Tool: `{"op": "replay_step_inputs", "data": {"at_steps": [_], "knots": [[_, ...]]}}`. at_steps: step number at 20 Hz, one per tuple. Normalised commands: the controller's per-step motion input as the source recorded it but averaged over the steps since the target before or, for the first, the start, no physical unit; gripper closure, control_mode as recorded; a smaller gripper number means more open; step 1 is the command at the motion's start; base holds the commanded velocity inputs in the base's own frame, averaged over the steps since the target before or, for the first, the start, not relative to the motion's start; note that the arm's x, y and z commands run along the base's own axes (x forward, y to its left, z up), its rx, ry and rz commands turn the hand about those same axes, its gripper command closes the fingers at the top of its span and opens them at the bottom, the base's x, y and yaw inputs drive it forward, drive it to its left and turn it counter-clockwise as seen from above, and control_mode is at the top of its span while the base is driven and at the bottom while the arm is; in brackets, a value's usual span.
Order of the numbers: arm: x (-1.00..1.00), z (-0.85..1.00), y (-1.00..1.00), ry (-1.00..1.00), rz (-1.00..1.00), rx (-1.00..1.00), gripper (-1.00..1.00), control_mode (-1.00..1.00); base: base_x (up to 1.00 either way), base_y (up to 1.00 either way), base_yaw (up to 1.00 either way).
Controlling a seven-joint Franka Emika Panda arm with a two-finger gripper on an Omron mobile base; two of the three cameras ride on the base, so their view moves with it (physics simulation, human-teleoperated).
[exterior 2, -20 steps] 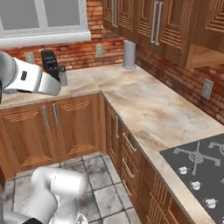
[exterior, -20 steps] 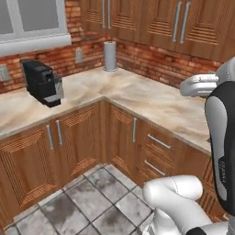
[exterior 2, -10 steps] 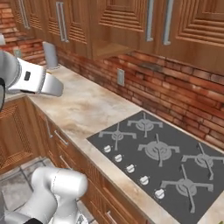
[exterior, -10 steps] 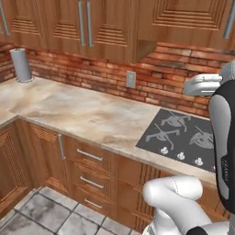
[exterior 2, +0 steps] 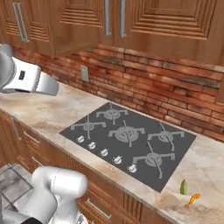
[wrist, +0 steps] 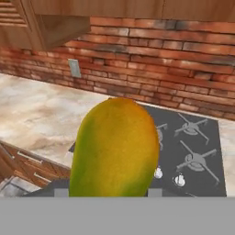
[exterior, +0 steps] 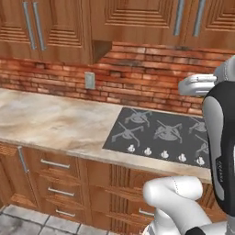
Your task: Open the fridge, remove the mango, lemon wedge, and shrimp, and place them on any counter.
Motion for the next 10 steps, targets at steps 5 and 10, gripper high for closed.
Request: {"op": "replay_step_inputs", "data": {"at_steps": [5,10], "knots": [[0.0,0.0,0.0,0.0,0.0,0.0,1.0,1.0,-0.98,-0.08,-0.39],[0.0,0.0,0.0,0.0,0.0,0.0,1.0,1.0,-0.91,-0.03,-0.41]]}}
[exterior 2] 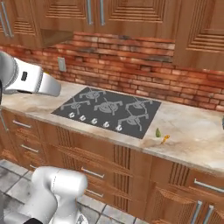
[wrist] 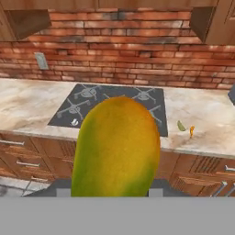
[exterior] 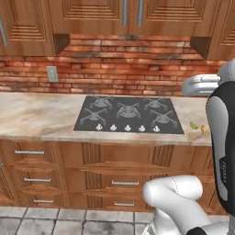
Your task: Open the fridge, remove the mango, lemon wedge, and shrimp, and place them on any counter.
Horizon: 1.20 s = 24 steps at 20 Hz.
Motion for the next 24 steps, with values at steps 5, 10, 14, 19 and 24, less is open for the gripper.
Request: {"op": "replay_step_inputs", "data": {"at_steps": [5,10,14,19,24], "knots": [[0.0,0.0,0.0,0.0,0.0,0.0,1.0,1.0,-0.34,-0.24,-0.39],[0.0,0.0,0.0,0.0,0.0,0.0,1.0,1.0,-0.02,-0.45,-0.44],[0.0,0.0,0.0,0.0,0.0,0.0,1.0,1.0,0.07,-0.5,-0.43],[0.0,0.0,0.0,0.0,0.0,0.0,1.0,1.0,0.34,-0.18,-0.2],[0.0,0.0,0.0,0.0,0.0,0.0,1.0,1.0,0.9,0.06,0.09]]}}
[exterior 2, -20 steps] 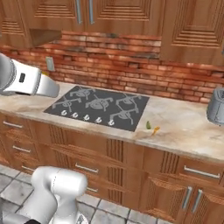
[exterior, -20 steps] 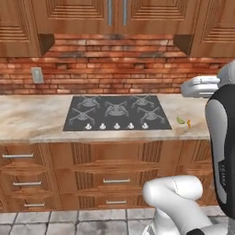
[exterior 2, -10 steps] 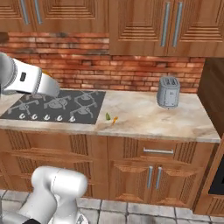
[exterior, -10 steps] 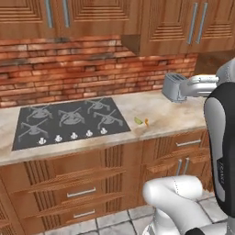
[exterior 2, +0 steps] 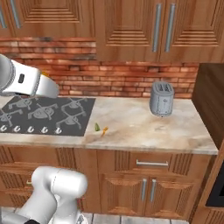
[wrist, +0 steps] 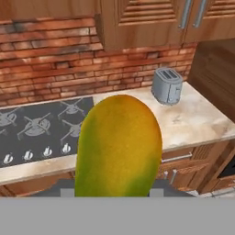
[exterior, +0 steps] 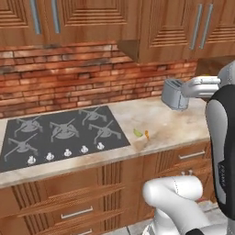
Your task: Open the fridge, remove the mango, lemon wedge, and shrimp, and place them on any counter.
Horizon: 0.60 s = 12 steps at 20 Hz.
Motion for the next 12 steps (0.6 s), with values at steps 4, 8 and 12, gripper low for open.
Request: {"op": "replay_step_inputs", "data": {"at_steps": [4,8,12], "knots": [[0.0,0.0,0.0,0.0,0.0,0.0,1.0,1.0,1.0,0.13,0.26],[0.0,0.0,0.0,0.0,0.0,0.0,1.0,1.0,0.38,0.0,0.15],[0.0,0.0,0.0,0.0,0.0,0.0,1.0,1.0,0.17,0.0,0.09]]}}
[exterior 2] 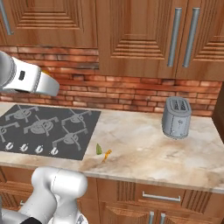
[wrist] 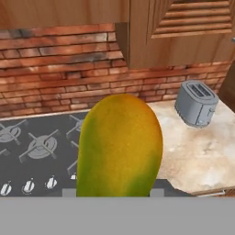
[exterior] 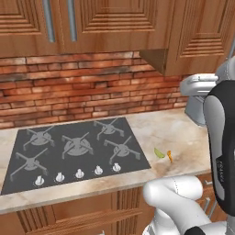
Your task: Open the fridge, remove the mango, lemon wedge, and shrimp, and place them on any counter.
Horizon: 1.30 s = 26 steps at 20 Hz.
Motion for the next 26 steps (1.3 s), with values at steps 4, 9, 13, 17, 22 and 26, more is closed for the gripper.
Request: {"op": "replay_step_inputs", "data": {"at_steps": [4,9,13,17,22,26], "knots": [[0.0,0.0,0.0,0.0,0.0,0.0,1.0,1.0,0.18,-0.02,0.0],[0.07,-0.09,-0.07,0.02,0.0,0.01,1.0,-1.0,0.21,-0.22,0.0],[0.34,-0.51,-0.4,0.15,0.0,0.07,1.0,-1.0,0.0,0.0,0.0],[0.29,-0.57,-0.38,0.19,0.0,0.09,1.0,-1.0,0.0,0.0,0.0],[0.24,-0.62,-0.28,0.21,0.0,0.08,1.0,-1.0,0.0,0.0,0.0],[0.31,-0.65,-0.18,0.25,0.0,0.03,1.0,-1.0,0.0,0.0,0.0]]}}
